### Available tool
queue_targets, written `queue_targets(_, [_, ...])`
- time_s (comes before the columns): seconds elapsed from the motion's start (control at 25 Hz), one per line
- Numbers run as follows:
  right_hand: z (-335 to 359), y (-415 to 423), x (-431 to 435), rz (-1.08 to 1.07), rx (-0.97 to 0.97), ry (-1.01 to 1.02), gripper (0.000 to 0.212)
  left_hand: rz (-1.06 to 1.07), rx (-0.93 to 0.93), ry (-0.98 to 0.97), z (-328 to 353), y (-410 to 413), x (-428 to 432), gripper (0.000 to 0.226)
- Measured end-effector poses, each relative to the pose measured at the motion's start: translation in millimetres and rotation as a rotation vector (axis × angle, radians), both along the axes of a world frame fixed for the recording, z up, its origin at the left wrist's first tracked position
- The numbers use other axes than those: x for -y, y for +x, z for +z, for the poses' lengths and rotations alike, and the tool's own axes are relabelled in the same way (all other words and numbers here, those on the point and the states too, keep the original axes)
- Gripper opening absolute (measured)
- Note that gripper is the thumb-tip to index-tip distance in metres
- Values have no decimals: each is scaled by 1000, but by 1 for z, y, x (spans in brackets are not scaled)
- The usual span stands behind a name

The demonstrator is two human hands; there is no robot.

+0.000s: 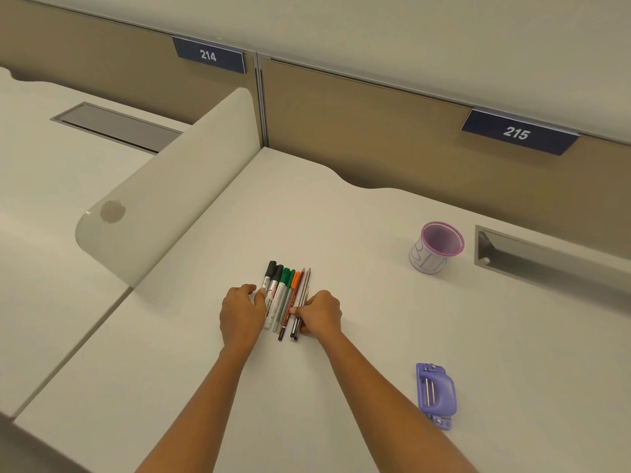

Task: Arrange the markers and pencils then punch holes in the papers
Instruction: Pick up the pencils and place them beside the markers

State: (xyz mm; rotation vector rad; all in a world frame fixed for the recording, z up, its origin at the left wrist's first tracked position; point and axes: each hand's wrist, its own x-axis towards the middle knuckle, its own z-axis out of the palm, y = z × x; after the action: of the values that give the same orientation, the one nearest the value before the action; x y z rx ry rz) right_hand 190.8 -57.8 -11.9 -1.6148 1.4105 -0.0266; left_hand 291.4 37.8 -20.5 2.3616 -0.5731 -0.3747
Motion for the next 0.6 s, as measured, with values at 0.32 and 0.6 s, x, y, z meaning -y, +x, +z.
queue_targets(0.32, [2, 1, -1, -32, 0, -6, 31, -23, -23, 26, 2, 6, 1, 37])
queue_targets(0.6, [2, 3, -1, -58, -11, -4, 28, -9, -32, 9, 7, 6, 2, 33])
